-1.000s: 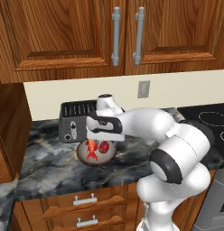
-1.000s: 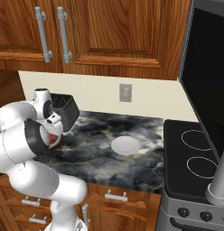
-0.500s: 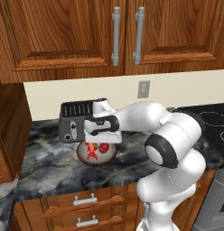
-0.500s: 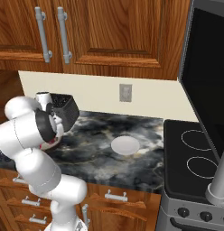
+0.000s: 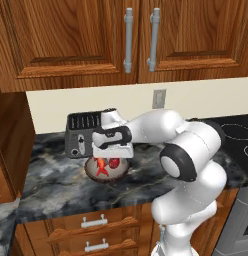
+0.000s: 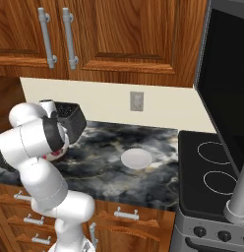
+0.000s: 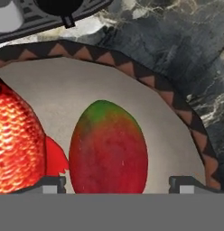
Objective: Remove the mango from the bowl and place it on the small plate. Then place the bowl with only the fish in the microwave, close the door, and press the start button to microwave the fish.
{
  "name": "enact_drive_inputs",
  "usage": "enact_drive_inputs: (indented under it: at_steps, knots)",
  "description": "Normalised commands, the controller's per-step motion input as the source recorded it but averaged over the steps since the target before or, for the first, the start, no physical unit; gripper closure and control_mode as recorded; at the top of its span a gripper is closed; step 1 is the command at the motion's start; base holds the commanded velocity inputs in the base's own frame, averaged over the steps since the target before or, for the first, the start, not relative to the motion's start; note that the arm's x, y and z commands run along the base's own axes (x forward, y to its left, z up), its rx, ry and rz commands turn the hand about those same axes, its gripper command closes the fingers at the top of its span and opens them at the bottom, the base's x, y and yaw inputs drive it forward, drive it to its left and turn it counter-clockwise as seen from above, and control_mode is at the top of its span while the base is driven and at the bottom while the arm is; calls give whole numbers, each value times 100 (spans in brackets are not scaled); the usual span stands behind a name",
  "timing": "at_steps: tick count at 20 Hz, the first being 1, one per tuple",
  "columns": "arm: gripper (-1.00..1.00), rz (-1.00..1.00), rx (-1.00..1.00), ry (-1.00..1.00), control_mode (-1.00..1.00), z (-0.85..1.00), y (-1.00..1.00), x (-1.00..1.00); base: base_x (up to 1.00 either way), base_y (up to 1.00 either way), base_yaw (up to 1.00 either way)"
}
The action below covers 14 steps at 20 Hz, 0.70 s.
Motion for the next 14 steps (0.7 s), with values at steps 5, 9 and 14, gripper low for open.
enact_drive_inputs:
  at_steps: [5, 9, 14]
  knots:
    - [100, 0, 0, -7, -100, -18, -2, -34, 0, 0, 0]
    - [100, 0, 0, -23, -100, 0, -1, -40, 0, 0, 0]
    - [100, 0, 0, -29, -100, 15, -6, -32, 0, 0, 0]
